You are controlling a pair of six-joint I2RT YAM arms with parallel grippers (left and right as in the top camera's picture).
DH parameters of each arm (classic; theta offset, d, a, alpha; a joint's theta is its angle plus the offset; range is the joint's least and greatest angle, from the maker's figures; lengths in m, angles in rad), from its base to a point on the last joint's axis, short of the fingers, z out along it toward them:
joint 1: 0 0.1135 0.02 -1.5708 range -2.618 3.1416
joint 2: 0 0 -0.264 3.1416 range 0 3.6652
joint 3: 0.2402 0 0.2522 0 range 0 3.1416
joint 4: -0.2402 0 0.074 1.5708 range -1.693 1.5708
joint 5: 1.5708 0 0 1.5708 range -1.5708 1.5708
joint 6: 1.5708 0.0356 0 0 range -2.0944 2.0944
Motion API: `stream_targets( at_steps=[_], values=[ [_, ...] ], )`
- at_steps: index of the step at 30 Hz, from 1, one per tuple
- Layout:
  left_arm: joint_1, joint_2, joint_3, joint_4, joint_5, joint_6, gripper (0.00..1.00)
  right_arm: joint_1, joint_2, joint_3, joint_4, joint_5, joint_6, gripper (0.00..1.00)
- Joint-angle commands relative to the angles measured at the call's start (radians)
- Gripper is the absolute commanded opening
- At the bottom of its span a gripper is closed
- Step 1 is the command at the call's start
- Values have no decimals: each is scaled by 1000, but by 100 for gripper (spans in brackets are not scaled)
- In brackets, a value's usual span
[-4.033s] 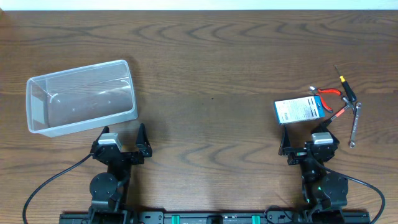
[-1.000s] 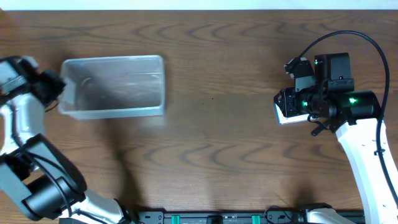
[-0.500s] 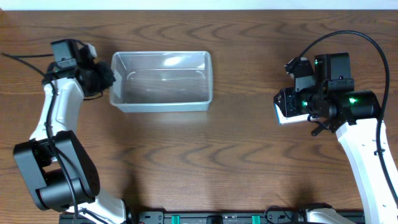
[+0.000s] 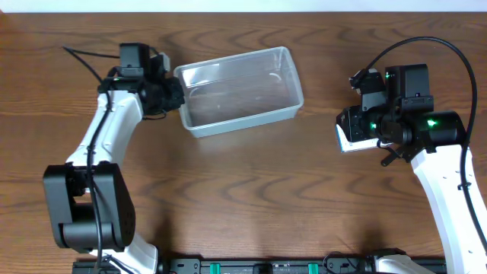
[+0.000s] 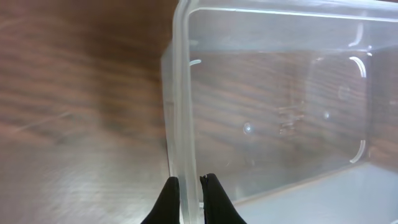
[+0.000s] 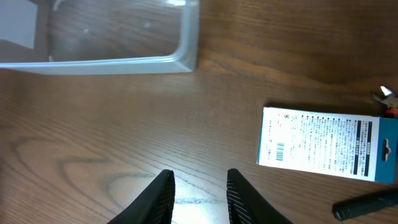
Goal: Pack container
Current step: 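Grasp the clear container's left rim with the left gripper, then drag the clear container rightward toward table center with the left gripper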
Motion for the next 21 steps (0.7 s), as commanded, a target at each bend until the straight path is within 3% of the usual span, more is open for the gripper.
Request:
stream_targets(
  at_steps=[1, 9, 14, 21],
  values=[
    [-29, 12, -10, 27, 2, -5, 6, 9, -3, 17, 2, 8, 7, 31],
    [-50, 12, -10, 85, -41, 41, 6, 9, -3, 17, 2, 8, 7, 31],
    [-42, -6, -8, 59, -310, 48, 11, 9, -3, 17, -2, 11, 7, 31],
    [-92, -136, 78, 17, -316, 123, 7, 10, -3, 17, 8, 11, 7, 31]
  ],
)
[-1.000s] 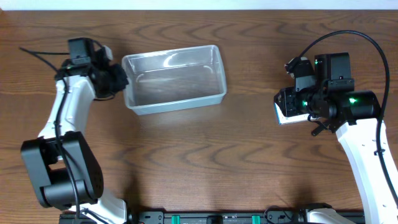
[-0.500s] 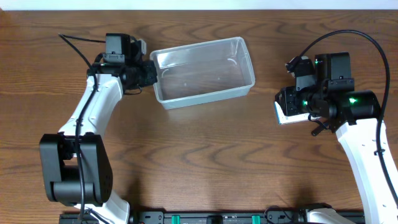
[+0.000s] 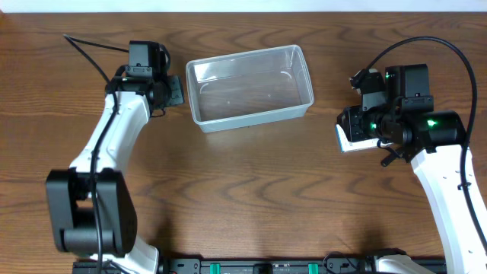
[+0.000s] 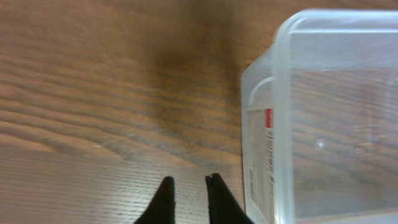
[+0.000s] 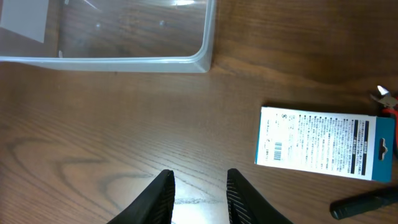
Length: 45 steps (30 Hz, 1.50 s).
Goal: Pack container
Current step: 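Drag the clear container rightward toward table center with the left gripper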
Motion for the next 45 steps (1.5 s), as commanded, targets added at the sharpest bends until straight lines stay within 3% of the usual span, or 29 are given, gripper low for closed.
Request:
stream_targets(
  at_steps=[1, 4, 8, 12, 22, 26, 32, 40, 45],
  values=[
    [-66, -111, 87, 0, -46, 109, 7, 10, -3, 17, 9, 3, 7, 31],
    [-152, -140, 119, -1, -45, 212, 7, 10, -3, 17, 20, 3, 7, 31],
    [-260, -111, 123, -9, -23, 256, 6, 10, -3, 17, 29, 3, 7, 31],
    [-333, -18, 123, -5, 47, 254, 6, 10, -3, 17, 30, 3, 7, 31],
    [-418, 165, 123, 66, 65, 246, 6, 10, -4, 17, 18, 3, 7, 31],
    [-464, 171, 123, 4, 151, 224, 6, 10, -4, 17, 19, 3, 7, 31],
    [-552, 167, 123, -129, 154, 206, 6, 9, -4, 17, 19, 8, 3, 31],
    [-539, 163, 124, -162, 129, 206, 6, 9, -4, 17, 18, 19, -5, 32],
    [-425, 137, 163, -159, -80, 114, 6, 9, -4, 17, 18, 18, -5, 33]
  ],
)
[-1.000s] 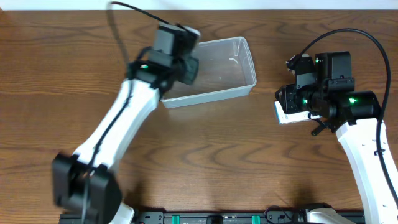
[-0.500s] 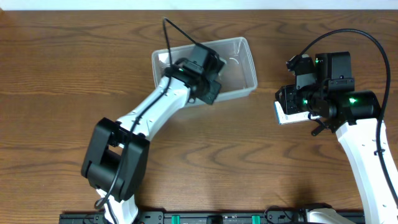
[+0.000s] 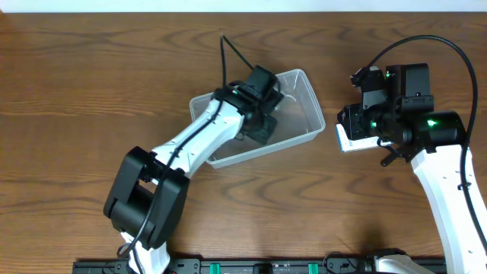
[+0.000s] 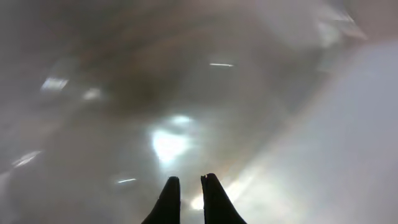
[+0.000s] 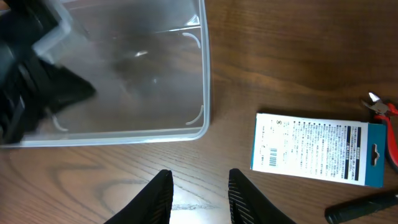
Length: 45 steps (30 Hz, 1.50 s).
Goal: Pack container
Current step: 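Drag the clear container rightward toward table center with the left gripper, then release the container and lift the left gripper away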
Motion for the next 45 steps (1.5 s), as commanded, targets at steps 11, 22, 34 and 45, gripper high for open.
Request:
stream_targets(
  at_steps=[11, 22, 34, 45],
  values=[
    [338, -45, 82, 7, -155, -286, 6, 9, -5, 17, -16, 6, -20, 33],
    [296, -45, 82, 13, -56, -288, 6, 8, -7, 17, -19, 9, -38, 33],
    [276, -44, 82, 32, -109, -292, 6, 8, -8, 17, -21, 9, -37, 33],
    [307, 20, 82, 42, -76, -286, 6, 8, -19, 17, -32, 10, -37, 33]
  ],
)
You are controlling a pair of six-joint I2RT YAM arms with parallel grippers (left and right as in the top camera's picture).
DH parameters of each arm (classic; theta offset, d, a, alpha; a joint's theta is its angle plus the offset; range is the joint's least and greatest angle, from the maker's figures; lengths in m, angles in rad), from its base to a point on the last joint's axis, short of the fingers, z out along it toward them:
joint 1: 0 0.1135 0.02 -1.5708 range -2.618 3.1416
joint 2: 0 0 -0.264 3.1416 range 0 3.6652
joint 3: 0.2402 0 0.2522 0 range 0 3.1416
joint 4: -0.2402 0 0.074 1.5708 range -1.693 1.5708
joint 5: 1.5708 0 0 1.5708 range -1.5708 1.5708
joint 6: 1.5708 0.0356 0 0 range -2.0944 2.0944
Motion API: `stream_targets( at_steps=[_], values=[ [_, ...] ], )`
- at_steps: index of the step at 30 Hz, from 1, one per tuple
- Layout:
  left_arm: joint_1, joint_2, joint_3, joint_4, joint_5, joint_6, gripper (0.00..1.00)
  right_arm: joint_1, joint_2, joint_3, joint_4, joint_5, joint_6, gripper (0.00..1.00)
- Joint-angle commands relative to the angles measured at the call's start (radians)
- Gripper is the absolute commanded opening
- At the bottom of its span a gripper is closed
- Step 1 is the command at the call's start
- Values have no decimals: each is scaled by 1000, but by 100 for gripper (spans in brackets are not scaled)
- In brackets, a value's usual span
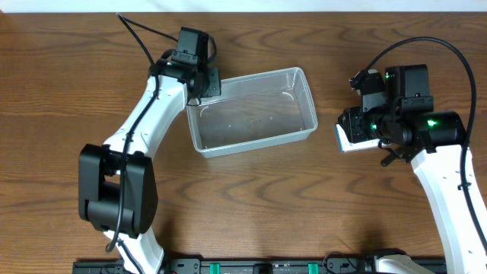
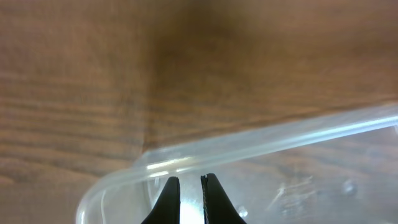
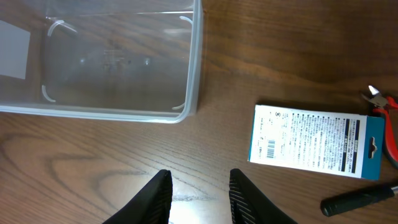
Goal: Pack container
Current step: 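Release the container and lift the left gripper away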
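Observation:
The clear plastic container [image 1: 255,114] lies empty mid-table, its long side slightly tilted. My left gripper [image 1: 207,85] hovers at its far left corner; in the left wrist view the jaws [image 2: 189,186] are shut to a thin gap just inside the rim [image 2: 280,140], with nothing visible between them. My right gripper [image 3: 202,190] stands open over bare wood, right of the container [image 3: 118,62]. A white and blue carded package [image 3: 320,142] lies to its right, mostly hidden under the right wrist in the overhead view.
Red-handled cutters [image 3: 382,101] and a black handle [image 3: 357,200] lie beyond the package at the right. A white label [image 3: 13,40] shows on the container's far end. Bare wooden table [image 1: 251,198] surrounds everything.
My left gripper was down inside the container near its right half; it is now at the far left corner rim. The container sits slightly farther back and less tilted. The right gripper stays open.
At first my left gripper was shut on the container's left wall. Then it stood free beside that end, the container shifted right. Later it was deep inside the container, which had slid nearer and rightwards. Now it hovers at the far left corner.

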Motion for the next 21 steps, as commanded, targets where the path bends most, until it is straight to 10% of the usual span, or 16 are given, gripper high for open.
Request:
stream_targets(
  at_steps=[1, 21],
  values=[
    [-9, 23, 14, -37, 21, 2, 6, 8, -19, 17, 0, 3, -11, 33],
    [-22, 119, 19, 62, -33, 156, 6, 8, -23, 17, -5, 3, -11, 34]
  ],
)
